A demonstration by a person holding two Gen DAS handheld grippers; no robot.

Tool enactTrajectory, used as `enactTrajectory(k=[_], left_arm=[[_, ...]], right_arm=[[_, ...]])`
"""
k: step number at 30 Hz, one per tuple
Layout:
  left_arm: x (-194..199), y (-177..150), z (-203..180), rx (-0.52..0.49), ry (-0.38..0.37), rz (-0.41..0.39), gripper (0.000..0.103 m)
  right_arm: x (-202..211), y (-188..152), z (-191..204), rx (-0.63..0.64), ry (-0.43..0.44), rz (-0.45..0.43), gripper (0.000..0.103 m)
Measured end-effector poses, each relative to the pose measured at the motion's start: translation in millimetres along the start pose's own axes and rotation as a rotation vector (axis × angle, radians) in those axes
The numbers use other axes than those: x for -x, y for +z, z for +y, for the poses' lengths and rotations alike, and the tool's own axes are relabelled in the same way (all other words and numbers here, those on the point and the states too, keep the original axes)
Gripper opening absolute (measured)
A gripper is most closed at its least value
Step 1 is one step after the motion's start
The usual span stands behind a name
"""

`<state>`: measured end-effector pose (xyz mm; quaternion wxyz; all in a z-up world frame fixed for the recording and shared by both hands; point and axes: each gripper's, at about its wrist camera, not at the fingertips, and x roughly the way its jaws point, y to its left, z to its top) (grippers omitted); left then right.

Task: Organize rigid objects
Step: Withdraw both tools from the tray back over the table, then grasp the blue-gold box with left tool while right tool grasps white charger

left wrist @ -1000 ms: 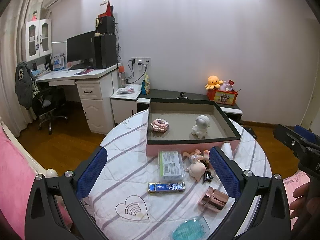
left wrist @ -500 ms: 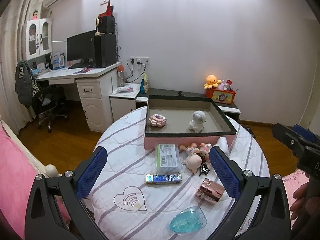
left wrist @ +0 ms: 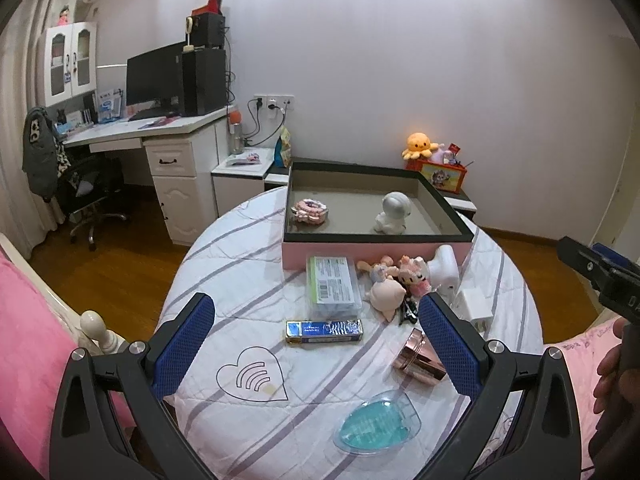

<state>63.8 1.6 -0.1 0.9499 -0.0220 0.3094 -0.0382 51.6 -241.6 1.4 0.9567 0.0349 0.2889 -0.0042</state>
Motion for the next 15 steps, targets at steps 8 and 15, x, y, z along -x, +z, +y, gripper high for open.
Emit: enactTrajectory(k=[8,15], left_arm=[[-38.1,-17.6,10.3,-0.001,0.031,0.087,0.103],[-78.9,-29.0,7.5,-0.012,0.003,0.189,0.103]], right_arm=[[-27.8,-24.6,-13.1,0.003,-0.025,0.103,0.103],[-62.6,-40.7,-15.6,0.018,-0.040,0.198,0.103]])
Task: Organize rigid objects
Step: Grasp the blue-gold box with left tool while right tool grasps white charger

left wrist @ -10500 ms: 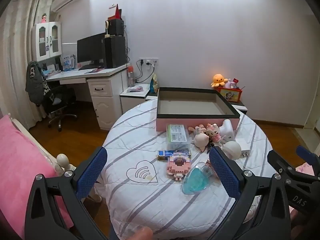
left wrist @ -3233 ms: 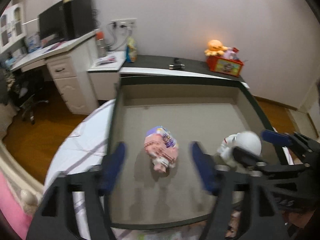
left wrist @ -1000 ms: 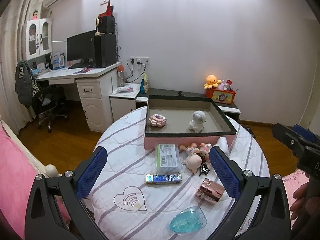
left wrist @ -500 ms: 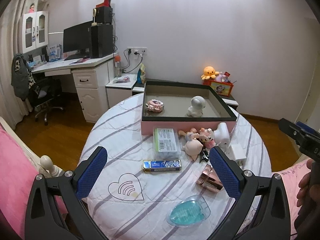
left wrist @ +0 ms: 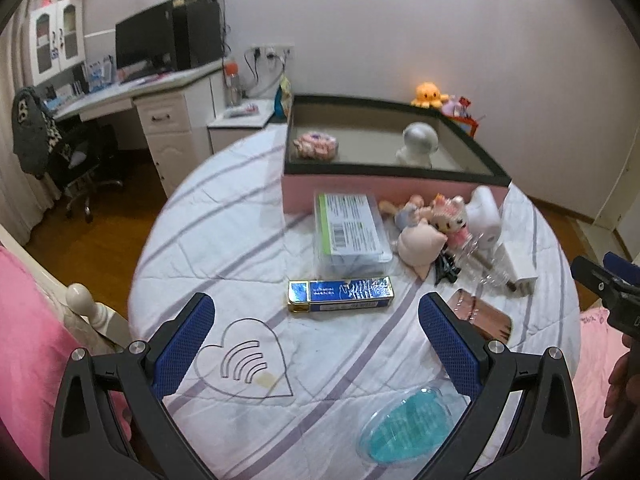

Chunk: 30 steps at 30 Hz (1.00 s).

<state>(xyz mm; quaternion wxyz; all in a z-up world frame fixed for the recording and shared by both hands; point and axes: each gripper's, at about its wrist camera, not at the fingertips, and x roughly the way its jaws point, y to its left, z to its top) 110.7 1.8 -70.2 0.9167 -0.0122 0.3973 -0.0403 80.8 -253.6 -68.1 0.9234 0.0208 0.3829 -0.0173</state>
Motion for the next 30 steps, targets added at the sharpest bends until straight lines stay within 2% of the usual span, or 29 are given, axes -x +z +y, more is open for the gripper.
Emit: enactTrajectory(k=[6,14,17,19,23,26,27,29,30], left_arm=[[-36.6,1.3,-4.5,0.009,-0.029,0.082,0.103],[-72.9,0.6,-8.5,0.023,-0.014,0.159,0.103],[-80.4,1.4,-10.9,0.021,-0.008,0.169,0.103],[-82.4,3.1,-12.5,0.015,-0.002,0.169,0.103],[-88.8,7.6,-15.0,0.008,-0.011,0.176,0.102],[-91.7,8.1,-17.0,-0.011,-0.011,0.163,0.092],[-90.9,8.2,-17.3,-0.013,-0.016,0.157,0.086],[-87.7,7.9,-13.5,-0.009,-0.032,0.143,0.084],[-86.4,7.3,-10.8,-0.003,-0.045,0.139,0.084]], right_arm=[[-29.1,-2.8,0.0,0.014,0.007,0.062,0.103],[-66.2,1.9,-2.1,0.019,0.040,0.132,0.099],[-78.0,0.7,-2.5,0.014,0.044,0.156,0.091],[-81.9,-0.2,-3.9,0.008,0.050,0.162,0.081],[-90.7,-2.8,2.7,0.035,0.050,0.181,0.074],[-93.0,-3.0,4.6,0.049,0.043,0.171,0.069],[-93.0,-2.2,4.5,0.056,0.043,0.167,0.060],[-90.0,-1.4,3.4,0.062,0.053,0.158,0.042],[-88.8,-1.0,1.9,0.059,0.057,0.157,0.041]])
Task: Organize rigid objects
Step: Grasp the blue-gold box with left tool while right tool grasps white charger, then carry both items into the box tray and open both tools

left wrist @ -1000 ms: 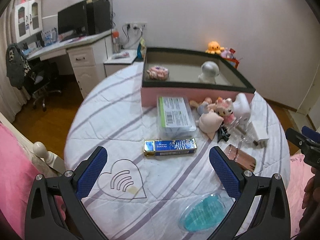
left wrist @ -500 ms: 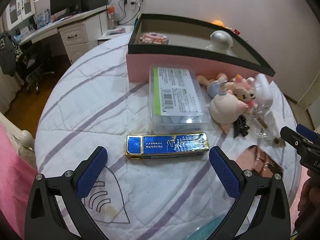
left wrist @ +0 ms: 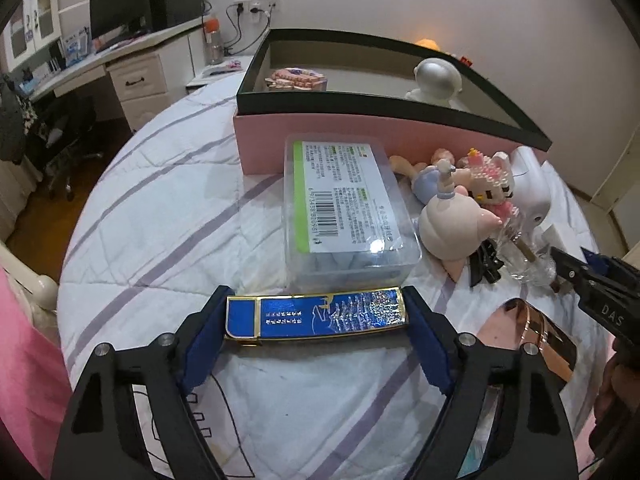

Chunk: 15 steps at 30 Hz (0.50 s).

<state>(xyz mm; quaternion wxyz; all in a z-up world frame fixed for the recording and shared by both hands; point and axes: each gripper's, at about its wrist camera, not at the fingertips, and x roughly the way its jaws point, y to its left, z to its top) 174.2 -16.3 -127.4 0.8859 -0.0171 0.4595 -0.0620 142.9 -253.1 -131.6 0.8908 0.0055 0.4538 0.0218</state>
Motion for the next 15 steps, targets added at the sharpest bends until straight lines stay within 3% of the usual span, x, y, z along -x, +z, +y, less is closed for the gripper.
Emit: enactTrajectory(k=[15], left_arm=[[33.2,-8.8,14.8,0.004,0.023,-0.060,0.084]], right_arm=[[26.4,0.5,-1.4,-0.019,0.046,-0.043,0.041]])
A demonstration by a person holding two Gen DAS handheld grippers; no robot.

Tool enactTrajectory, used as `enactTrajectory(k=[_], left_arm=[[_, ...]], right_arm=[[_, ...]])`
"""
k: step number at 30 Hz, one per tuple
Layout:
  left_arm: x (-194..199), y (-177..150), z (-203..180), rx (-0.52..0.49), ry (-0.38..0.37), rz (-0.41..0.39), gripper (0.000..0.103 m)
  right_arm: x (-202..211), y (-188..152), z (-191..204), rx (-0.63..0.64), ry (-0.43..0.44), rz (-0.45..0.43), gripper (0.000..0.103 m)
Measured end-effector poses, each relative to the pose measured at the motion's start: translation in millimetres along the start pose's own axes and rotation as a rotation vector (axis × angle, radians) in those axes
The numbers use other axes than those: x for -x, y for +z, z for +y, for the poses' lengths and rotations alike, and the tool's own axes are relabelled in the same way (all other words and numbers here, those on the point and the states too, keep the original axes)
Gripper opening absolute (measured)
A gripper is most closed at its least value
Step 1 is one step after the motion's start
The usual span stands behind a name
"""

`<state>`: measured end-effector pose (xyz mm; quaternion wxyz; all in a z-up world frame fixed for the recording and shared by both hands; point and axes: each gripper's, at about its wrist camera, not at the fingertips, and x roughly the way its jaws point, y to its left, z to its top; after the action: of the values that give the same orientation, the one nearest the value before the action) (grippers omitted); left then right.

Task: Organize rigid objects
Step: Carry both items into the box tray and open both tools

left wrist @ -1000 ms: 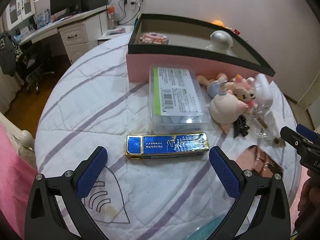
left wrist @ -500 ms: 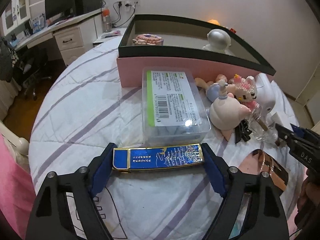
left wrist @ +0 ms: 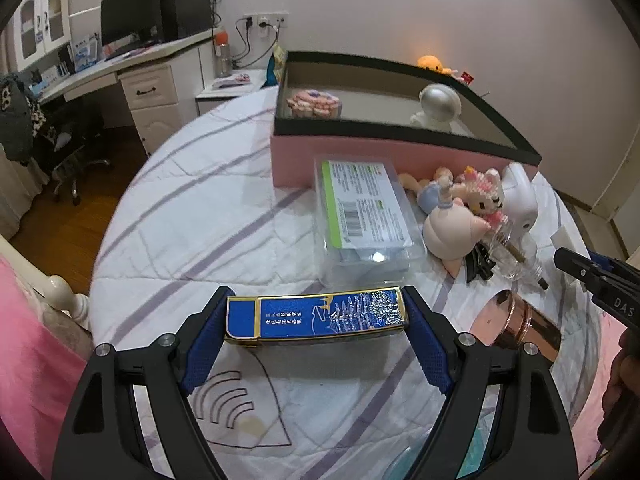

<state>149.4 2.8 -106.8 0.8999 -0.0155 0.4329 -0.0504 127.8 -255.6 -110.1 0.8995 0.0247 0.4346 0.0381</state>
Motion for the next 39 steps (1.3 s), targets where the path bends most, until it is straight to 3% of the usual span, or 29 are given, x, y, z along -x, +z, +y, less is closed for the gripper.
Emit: enactTrajectory(k=[10,15,20,29,39], left_arm=[[32.2,45.6,-4.4,-0.038,0.007,-0.120,0.084],[44.8,96.7,-10.9,-0.055,0.003,-0.227,0.084],[31.5,147.2,-20.6,-0.071,-0.006,-0.271,0.084],[-30.5,190.9,-40.2,-0.092,-0.014,-0.222,0.084],[-89.0,197.0,-47.0,-0.104,-0.036,-0.098,0.084]], right_arm=[[25.7,41.7,15.1,0.033,0.073,-0.091,0.041],[29.6,88.0,26.6,0.066,0.099,-0.160,0.041],[8.7,135.9,33.3,0.072,0.121,-0.176,0.041],[-51.5,176.6,32.6,0.064,0.116,-0.112,0.041],[-99.2,178.9,29.3,0.055,0.107,-0.022,0.042]])
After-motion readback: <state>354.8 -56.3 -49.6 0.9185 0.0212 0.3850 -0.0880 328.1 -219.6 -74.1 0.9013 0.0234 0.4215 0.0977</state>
